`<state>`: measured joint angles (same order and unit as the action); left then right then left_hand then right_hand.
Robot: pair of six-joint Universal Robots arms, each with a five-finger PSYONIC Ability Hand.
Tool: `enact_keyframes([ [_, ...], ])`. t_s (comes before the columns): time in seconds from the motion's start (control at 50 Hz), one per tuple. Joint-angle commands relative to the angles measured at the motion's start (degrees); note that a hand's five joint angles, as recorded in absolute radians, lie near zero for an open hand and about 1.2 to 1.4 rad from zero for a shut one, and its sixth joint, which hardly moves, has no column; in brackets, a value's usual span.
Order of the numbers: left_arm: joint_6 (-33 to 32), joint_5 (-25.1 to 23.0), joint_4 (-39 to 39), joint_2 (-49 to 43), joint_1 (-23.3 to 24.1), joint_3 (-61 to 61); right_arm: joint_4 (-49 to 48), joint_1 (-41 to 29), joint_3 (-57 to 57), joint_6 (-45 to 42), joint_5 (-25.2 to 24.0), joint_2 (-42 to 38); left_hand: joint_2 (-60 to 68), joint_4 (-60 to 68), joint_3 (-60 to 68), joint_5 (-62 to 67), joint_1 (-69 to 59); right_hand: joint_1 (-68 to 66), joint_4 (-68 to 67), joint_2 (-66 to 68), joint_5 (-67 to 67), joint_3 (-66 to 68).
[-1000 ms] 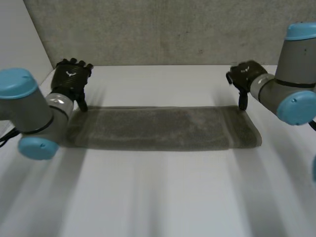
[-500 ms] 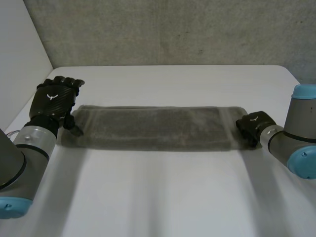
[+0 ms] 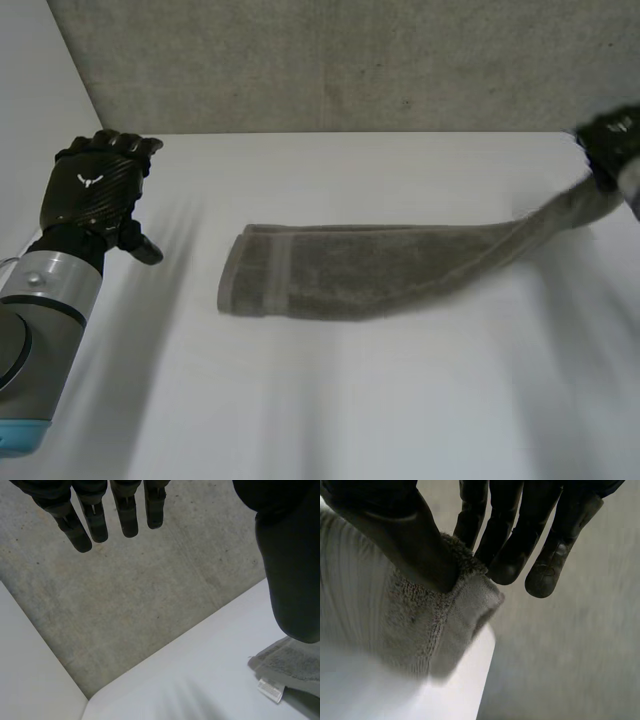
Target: Fold the towel.
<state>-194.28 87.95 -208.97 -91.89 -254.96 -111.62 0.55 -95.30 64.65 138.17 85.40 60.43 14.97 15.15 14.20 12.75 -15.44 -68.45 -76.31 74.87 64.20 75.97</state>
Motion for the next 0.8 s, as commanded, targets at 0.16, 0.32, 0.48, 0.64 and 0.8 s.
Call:
enact_keyframes([
  [0.16,0.0,0.1,-2.3,-1.4,0.1,0.8,-1.2,-34.0,-12.6,0.5,-5.3,-10.7,-4.6,-4.8,-3.8,-12.4,5.1,-11.5,-3.7,5.1,5.8,4.0],
  [0.32,0.0,0.2,-3.9,-5.3,0.3,1.8,-0.5,-43.4,-19.1,0.6,-6.3,-25.3,-4.6,-4.8,-3.8,-12.4,5.1,13.7,21.6,-20.1,-19.5,-21.2],
  [0.48,0.0,0.2,-3.9,-8.2,0.3,2.9,-0.3,-41.7,-18.3,3.1,-4.4,-22.0,-4.6,-4.8,-3.8,-12.4,5.1,58.5,66.3,-64.9,-64.2,-66.0],
  [0.64,0.0,0.2,-3.9,-9.4,2.4,4.0,2.4,-32.5,-6.1,14.6,-1.5,-9.1,-4.6,-4.8,-3.8,-12.4,5.1,58.5,66.3,-64.9,-64.2,-66.0],
  [0.8,0.0,0.2,-4.4,-10.1,3.0,3.5,1.6,-22.7,12.1,13.1,-2.2,-5.0,-4.6,-4.8,-3.8,-12.4,5.1,58.5,66.3,-64.9,-64.2,-66.0],
])
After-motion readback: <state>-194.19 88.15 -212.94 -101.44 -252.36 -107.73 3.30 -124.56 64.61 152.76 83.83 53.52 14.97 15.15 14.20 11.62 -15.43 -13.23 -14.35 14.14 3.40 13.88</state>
